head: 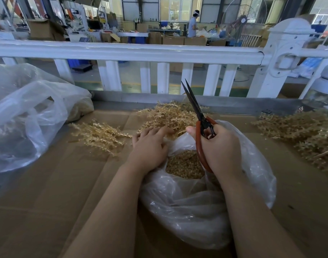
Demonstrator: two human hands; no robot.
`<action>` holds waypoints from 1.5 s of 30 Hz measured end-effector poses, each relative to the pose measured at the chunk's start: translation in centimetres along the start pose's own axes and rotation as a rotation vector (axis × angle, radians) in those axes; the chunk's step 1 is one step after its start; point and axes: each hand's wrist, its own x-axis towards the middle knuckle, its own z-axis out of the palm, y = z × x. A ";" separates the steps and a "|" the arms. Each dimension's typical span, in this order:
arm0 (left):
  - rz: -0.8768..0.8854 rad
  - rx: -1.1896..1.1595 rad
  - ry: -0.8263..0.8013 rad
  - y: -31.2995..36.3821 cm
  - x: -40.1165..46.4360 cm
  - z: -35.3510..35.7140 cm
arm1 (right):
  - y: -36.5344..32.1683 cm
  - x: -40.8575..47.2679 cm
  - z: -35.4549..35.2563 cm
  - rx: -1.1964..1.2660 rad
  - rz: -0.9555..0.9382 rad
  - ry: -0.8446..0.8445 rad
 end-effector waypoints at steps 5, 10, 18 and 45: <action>0.007 -0.115 0.115 0.1 -0.1 0.0 | -0.1 -0.1 -0.1 0.007 0.006 -0.007; -0.041 -0.203 0.188 0.1 -0.1 0.0 | -0.2 -0.1 -0.1 0.006 -0.002 -0.013; -0.174 -0.098 -0.056 0.1 0.4 0.0 | 0.0 -0.1 0.0 -0.029 -0.007 -0.030; -0.234 -0.303 0.535 0.0 -0.3 -1.0 | 0.0 -0.1 0.3 -0.013 -0.023 -0.011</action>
